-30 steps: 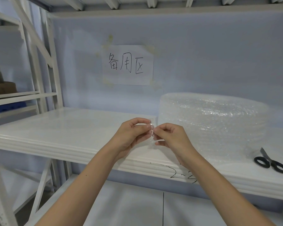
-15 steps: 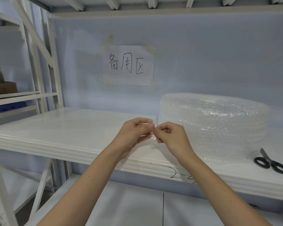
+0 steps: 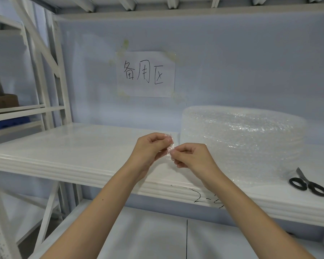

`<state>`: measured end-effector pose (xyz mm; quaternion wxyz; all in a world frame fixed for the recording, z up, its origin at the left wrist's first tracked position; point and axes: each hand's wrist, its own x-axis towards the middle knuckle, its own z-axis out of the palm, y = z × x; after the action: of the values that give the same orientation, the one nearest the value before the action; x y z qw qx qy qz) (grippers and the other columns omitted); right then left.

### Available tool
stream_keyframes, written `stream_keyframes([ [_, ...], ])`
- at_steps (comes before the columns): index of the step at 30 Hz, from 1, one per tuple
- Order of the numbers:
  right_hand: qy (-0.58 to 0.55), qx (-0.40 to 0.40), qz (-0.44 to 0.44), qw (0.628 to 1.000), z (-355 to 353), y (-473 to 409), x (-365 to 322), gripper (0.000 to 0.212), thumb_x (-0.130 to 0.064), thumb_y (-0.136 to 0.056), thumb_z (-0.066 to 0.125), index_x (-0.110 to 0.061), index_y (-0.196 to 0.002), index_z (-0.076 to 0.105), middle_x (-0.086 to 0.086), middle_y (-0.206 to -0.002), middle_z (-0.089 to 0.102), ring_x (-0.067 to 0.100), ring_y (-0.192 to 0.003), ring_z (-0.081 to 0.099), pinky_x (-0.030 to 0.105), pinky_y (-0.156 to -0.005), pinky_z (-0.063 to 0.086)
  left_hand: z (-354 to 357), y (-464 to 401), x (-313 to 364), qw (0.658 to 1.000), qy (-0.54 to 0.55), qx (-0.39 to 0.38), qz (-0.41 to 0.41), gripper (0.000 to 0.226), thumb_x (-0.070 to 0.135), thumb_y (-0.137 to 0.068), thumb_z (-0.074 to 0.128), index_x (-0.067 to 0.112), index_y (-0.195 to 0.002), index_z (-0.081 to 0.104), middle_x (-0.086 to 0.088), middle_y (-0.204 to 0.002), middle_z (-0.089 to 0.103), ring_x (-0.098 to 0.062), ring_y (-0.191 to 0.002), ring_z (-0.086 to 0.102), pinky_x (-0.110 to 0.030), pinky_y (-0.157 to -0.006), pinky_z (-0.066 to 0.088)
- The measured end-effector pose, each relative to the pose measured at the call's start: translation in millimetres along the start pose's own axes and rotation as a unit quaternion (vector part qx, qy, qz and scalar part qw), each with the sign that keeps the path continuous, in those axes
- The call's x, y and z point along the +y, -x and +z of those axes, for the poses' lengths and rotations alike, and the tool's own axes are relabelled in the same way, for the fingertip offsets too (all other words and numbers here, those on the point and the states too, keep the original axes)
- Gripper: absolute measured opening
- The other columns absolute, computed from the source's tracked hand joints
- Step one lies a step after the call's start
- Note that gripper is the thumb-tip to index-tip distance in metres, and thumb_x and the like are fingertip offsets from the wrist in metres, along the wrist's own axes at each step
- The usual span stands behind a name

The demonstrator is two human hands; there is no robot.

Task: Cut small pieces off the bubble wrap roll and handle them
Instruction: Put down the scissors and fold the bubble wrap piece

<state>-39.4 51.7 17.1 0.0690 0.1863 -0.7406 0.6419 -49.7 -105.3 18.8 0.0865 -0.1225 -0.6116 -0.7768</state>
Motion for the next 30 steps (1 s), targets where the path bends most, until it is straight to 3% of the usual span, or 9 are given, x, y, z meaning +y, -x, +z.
stream_keyframes([
  [13, -0.014, -0.045, 0.058, 0.997, 16.6, -14.2, 2.0, 0.006, -0.007, -0.085, 0.07, -0.006, -0.079, 0.07, 0.011, -0.072, 0.065, 0.017, -0.06, 0.057, 0.026, -0.06, 0.053, -23.8, -14.8, -1.2, 0.999, -0.004, 0.007, -0.037, 0.015, 0.012, -0.092, 0.066, 0.003, -0.102, 0.072, -0.005, -0.088, 0.071, -0.014, -0.076, 0.065, -0.02, -0.074, 0.057],
  [18, -0.058, -0.06, 0.125, 0.989, 40.7, -38.7, 3.0, 0.008, -0.002, -0.085, 0.069, 0.006, -0.086, 0.068, 0.014, -0.066, 0.062, 0.016, -0.051, 0.057, 0.025, -0.054, 0.054, -53.9, -34.0, -2.1, 0.997, -0.016, 0.031, -0.07, 0.023, 0.013, -0.089, 0.07, -0.004, -0.105, 0.071, -0.006, -0.087, 0.067, -0.012, -0.075, 0.062, -0.017, -0.072, 0.057],
  [21, -0.041, -0.057, 0.143, 0.987, 54.9, -54.7, 5.2, 0.016, -0.001, -0.083, 0.07, 0.013, -0.09, 0.069, 0.019, -0.068, 0.062, 0.017, -0.05, 0.058, 0.028, -0.059, 0.058, -72.0, -47.6, -2.8, 0.995, -0.039, 0.04, -0.077, 0.018, 0.011, -0.088, 0.072, -0.002, -0.101, 0.073, -0.007, -0.089, 0.068, -0.012, -0.078, 0.064, -0.016, -0.071, 0.056],
  [26, 0.002, -0.048, 0.162, 0.986, 73.2, -77.7, 12.0, 0.01, 0.0, -0.08, 0.072, 0.009, -0.082, 0.07, 0.019, -0.067, 0.064, 0.024, -0.062, 0.067, 0.034, -0.071, 0.06, -89.2, -65.5, -5.4, 0.981, -0.166, 0.051, -0.088, 0.017, 0.01, -0.087, 0.071, -0.005, -0.097, 0.073, -0.011, -0.08, 0.066, -0.015, -0.063, 0.057, -0.021, -0.06, 0.05],
  [28, 0.035, -0.046, 0.177, 0.982, 78.9, -86.8, 14.4, 0.011, -0.002, -0.079, 0.073, 0.008, -0.081, 0.07, 0.018, -0.067, 0.066, 0.021, -0.052, 0.063, 0.033, -0.069, 0.06, -93.4, -72.7, -7.3, 0.968, -0.23, 0.053, -0.09, 0.017, 0.013, -0.085, 0.073, -0.002, -0.093, 0.074, -0.012, -0.079, 0.066, -0.016, -0.063, 0.054, -0.027, -0.063, 0.046],
  [30, 0.077, -0.052, 0.188, 0.978, 83.5, -94.4, 15.7, 0.011, -0.003, -0.079, 0.072, 0.006, -0.081, 0.069, 0.015, -0.064, 0.066, 0.017, -0.042, 0.054, 0.029, -0.058, 0.058, -96.1, -79.4, -8.6, 0.95, -0.299, 0.051, -0.073, 0.015, 0.013, -0.084, 0.073, 0.001, -0.092, 0.076, -0.009, -0.086, 0.071, -0.015, -0.07, 0.058, -0.025, -0.066, 0.047],
])
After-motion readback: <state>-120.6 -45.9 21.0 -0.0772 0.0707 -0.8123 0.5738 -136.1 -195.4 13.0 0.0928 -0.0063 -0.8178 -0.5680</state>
